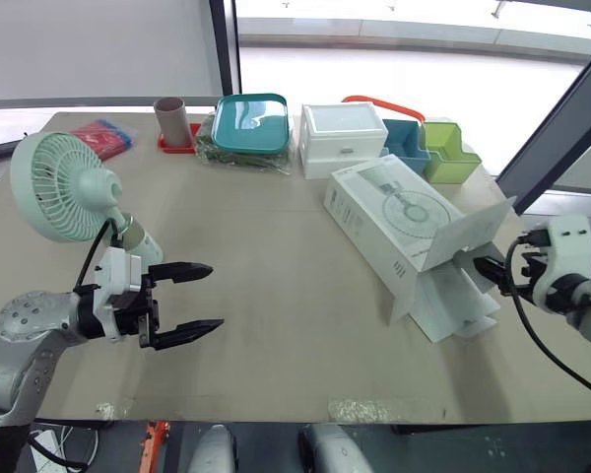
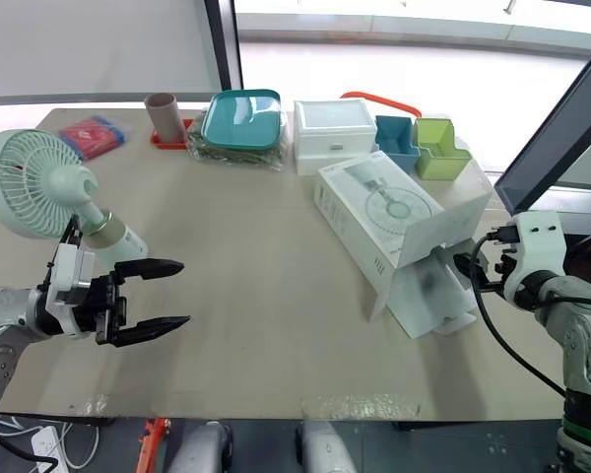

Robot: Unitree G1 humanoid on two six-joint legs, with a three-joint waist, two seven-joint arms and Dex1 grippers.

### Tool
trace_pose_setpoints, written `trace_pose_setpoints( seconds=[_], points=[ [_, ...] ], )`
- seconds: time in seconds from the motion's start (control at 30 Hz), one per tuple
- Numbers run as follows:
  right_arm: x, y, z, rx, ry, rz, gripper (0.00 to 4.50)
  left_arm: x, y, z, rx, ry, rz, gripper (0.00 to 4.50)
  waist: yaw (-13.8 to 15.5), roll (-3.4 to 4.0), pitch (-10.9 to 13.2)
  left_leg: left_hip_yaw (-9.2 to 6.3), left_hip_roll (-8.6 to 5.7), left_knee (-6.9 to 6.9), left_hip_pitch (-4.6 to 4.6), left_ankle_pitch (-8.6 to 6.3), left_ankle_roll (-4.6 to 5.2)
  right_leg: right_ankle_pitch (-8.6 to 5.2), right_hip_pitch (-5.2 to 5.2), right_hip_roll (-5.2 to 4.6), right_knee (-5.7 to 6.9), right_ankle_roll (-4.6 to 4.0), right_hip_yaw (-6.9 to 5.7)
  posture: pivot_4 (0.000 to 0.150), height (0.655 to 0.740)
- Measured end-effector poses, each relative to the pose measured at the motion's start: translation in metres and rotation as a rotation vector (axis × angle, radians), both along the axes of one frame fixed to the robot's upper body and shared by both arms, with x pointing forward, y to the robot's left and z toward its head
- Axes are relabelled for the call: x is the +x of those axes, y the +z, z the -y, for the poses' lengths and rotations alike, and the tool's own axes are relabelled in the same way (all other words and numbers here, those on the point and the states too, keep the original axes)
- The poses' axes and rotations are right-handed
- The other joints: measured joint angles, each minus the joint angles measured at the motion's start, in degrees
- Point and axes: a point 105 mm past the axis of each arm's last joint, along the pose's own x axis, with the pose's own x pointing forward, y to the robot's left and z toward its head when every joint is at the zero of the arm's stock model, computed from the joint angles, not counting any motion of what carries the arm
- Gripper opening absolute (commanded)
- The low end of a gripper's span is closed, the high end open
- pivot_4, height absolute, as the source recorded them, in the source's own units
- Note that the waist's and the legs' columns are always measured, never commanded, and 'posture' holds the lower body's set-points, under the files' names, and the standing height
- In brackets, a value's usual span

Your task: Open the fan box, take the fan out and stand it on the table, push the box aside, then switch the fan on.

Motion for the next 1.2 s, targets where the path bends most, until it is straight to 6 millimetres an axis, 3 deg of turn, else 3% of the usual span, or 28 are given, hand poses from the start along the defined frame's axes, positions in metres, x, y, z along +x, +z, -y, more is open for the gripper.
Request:
trace_pose_setpoints(
  seconds=[0.27, 0.33, 0.4, 0.53, 0.7, 0.9, 1.1, 1.2],
  points=[
    [-0.019, -0.001, -0.023, -0.045, 0.211, 0.039, 4.40, 0.002, 0.002, 0.000, -0.002, 0.001, 0.009, 4.50, 0.20, 0.01, -0.01, 0.00, -0.02, 0.01, -0.03, 0.00, 0.00, -0.03, 0.02, -0.04, 0.00, 0.05, -0.01, 0.150, 0.7400],
    [-0.026, 0.010, -0.029, -0.044, 0.290, 0.103, 4.40, 0.004, 0.002, 0.000, -0.006, 0.001, 0.011, 4.50, 0.22, 0.02, 0.00, 0.00, -0.03, 0.03, -0.02, 0.00, 0.00, -0.02, 0.03, -0.05, 0.00, 0.06, -0.01, 0.150, 0.7400],
    [-0.034, 0.046, -0.052, -0.020, 0.435, 0.277, 4.40, 0.008, 0.006, 0.001, -0.028, 0.009, 0.025, 4.50, 0.08, 0.04, -0.01, -0.02, 0.01, 0.07, 0.04, 0.00, 0.01, 0.03, 0.09, 0.04, 0.01, 0.02, 0.00, 0.150, 0.7400],
    [-0.039, 0.064, -0.074, 0.047, 0.548, 0.377, 4.40, 0.012, 0.006, 0.001, -0.053, 0.028, 0.027, 4.50, 0.14, 0.03, 0.00, -0.03, 0.00, 0.13, 0.01, 0.00, 0.01, 0.02, 0.12, 0.03, 0.01, 0.04, -0.01, 0.150, 0.7400],
    [-0.051, 0.100, -0.120, 0.079, 0.771, 0.526, 4.40, 0.018, 0.009, -0.001, -0.058, 0.050, 0.051, 4.50, 0.18, 0.04, 0.00, -0.08, 0.00, 0.14, 0.00, 0.00, 0.01, 0.03, 0.12, 0.03, 0.01, 0.04, -0.05, 0.150, 0.7400],
    [-0.050, 0.091, -0.173, 0.137, 0.995, 0.475, 4.40, 0.026, 0.009, 0.004, -0.082, 0.069, 0.059, 4.50, 0.19, 0.04, 0.00, -0.09, 0.00, 0.26, -0.07, -0.02, 0.04, 0.04, 0.11, 0.03, 0.01, 0.05, -0.04, 0.150, 0.7400],
    [-0.044, 0.071, -0.196, 0.149, 1.068, 0.404, 4.40, 0.031, 0.005, 0.001, -0.083, 0.100, 0.060, 4.50, 0.25, 0.04, 0.00, -0.14, 0.00, 0.41, -0.18, -0.07, 0.12, 0.03, 0.10, 0.01, 0.01, 0.07, -0.10, 0.150, 0.7400],
    [-0.041, 0.050, -0.211, 0.163, 1.097, 0.347, 4.40, 0.032, 0.001, 0.002, -0.091, 0.128, 0.067, 4.50, 0.21, 0.04, 0.00, -0.14, 0.01, 0.48, -0.20, -0.09, 0.15, 0.03, 0.07, 0.02, 0.06, 0.07, -0.10, 0.150, 0.7400]
  ],
)
